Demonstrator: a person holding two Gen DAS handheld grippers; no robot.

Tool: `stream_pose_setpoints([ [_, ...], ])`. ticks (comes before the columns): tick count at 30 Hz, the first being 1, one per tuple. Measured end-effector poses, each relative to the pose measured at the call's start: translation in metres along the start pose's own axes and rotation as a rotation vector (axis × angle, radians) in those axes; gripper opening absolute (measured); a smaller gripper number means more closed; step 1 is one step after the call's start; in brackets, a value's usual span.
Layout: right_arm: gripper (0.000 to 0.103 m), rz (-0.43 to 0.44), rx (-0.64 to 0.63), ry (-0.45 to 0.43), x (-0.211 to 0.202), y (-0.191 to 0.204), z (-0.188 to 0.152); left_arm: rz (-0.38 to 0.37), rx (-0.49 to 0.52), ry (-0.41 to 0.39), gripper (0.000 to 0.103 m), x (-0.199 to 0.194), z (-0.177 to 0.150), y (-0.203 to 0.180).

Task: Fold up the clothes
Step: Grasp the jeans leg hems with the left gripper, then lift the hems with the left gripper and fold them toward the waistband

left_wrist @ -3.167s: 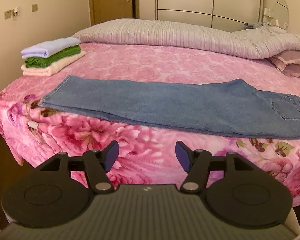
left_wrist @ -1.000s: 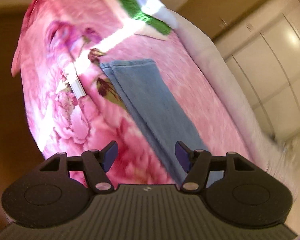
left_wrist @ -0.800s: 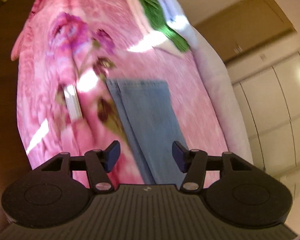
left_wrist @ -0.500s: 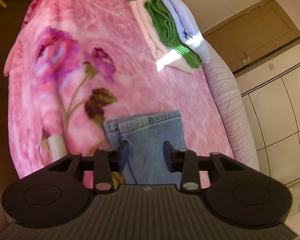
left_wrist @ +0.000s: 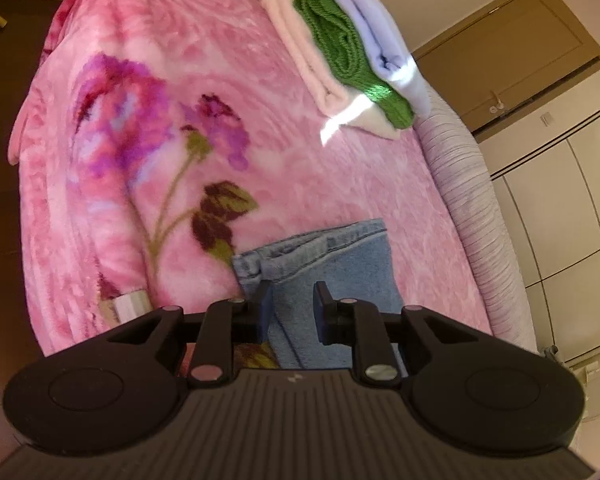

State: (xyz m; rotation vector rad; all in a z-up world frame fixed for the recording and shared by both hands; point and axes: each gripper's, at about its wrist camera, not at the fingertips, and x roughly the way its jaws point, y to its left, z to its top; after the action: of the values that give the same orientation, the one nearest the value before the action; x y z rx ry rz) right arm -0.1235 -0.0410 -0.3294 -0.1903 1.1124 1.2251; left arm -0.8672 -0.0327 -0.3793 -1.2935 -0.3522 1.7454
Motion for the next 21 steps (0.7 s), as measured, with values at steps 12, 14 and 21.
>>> stream_pose_setpoints([
  [12, 0.095, -0.009, -0.016, 0.016, -0.003, 0.001, -0.005, -0.057, 0.025, -0.034, 0.0, -0.015, 0.003, -0.002],
  [14, 0.095, -0.012, -0.018, 0.013, -0.004, 0.001, -0.005, -0.097, 0.035, -0.057, 0.0, -0.03, 0.004, -0.003],
  [21, 0.095, -0.014, -0.024, 0.028, -0.004, 0.001, -0.007, -0.001, 0.117, -0.034, 0.0, -0.013, -0.007, 0.013],
])
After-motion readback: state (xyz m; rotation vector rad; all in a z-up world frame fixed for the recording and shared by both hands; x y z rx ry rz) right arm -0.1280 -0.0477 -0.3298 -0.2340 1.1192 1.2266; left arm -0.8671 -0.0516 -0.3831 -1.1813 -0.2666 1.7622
